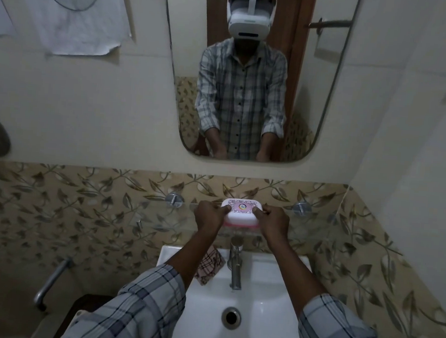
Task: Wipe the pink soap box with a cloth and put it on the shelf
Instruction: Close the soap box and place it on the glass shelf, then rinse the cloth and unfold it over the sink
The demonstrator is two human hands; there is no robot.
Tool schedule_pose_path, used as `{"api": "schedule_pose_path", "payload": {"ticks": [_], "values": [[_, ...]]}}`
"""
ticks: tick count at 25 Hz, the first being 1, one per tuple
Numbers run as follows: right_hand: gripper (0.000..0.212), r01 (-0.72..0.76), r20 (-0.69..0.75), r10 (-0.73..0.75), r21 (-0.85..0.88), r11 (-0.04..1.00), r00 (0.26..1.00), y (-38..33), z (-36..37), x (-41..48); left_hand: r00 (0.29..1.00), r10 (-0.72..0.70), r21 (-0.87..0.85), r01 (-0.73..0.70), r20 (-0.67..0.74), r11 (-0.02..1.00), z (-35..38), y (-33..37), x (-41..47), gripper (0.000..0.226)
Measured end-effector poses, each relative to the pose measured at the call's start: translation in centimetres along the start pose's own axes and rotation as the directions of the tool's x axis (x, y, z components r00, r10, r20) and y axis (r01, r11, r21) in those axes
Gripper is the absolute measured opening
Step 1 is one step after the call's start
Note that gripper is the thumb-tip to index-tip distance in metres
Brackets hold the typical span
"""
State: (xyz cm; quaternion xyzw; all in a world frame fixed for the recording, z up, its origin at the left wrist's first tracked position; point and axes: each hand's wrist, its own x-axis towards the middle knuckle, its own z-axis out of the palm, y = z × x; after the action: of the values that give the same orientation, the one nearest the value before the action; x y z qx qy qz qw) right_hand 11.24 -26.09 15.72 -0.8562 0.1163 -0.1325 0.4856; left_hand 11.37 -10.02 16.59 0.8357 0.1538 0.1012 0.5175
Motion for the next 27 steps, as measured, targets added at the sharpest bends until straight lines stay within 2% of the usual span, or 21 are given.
{"api": "schedule_pose_path", "payload": {"ticks": [11,14,16,18,19,21,22,23,25,27], "values": [[0.035,0.006,-0.028,-0.005,0.007,1.0,1.0,0.1,0.1,-0.4,1.0,0.018,0.05,-0.017,-0.001,0.999,0.0,-0.4,0.1,0.04],[0.036,-0.019,-0.079,0.023,0.056,0.998,0.997,-0.1,-0.2,-0.4,1.0,0.01,0.028,-0.01,0.007,1.0,-0.9,0.4,-0.2,0.05],[0.031,-0.036,-0.212,0.054,0.091,0.995,0.976,-0.3,-1.0,-1.0,0.994,0.024,-0.049,-0.029,-0.104,0.998,-2.3,1.1,-0.7,0.052],[0.016,0.093,-0.328,-0.042,0.139,0.986,0.944,0.1,-1.3,-2.6,0.965,0.044,-0.193,-0.097,-0.26,0.976,-3.8,0.3,-1.9,0.045],[0.019,0.19,-0.334,-0.133,0.143,0.971,0.933,0.5,-0.8,-4.1,0.946,0.053,-0.239,-0.134,-0.32,0.962,-4.3,-1.1,-2.9,0.042],[0.025,0.35,-0.228,-0.326,0.077,0.933,0.918,1.8,1.3,-7.2,0.929,0.047,-0.264,-0.153,-0.368,0.952,-4.7,-5.5,-5.1,0.045],[0.024,0.389,-0.12,-0.383,0.027,0.921,0.916,2.9,2.8,-8.5,0.936,-0.001,-0.271,-0.101,-0.352,0.957,-4.5,-7.9,-6.0,0.047],[0.019,0.408,0.018,-0.407,-0.037,0.912,0.913,4.4,5.1,-9.6,0.94,-0.09,-0.282,-0.007,-0.329,0.959,-4.2,-11.1,-6.5,0.048],[0.008,0.423,0.285,-0.363,-0.187,0.886,0.887,6.7,8.1,-11.2,0.93,-0.285,-0.313,0.206,-0.232,0.927,-3.2,-15.5,-7.6,0.048],[0.041,0.499,0.398,-0.365,-0.315,0.807,0.841,8.5,11.7,-11.6,0.876,-0.456,-0.33,0.389,-0.157,0.86,-2.5,-19.3,-8.0,0.045]]}}
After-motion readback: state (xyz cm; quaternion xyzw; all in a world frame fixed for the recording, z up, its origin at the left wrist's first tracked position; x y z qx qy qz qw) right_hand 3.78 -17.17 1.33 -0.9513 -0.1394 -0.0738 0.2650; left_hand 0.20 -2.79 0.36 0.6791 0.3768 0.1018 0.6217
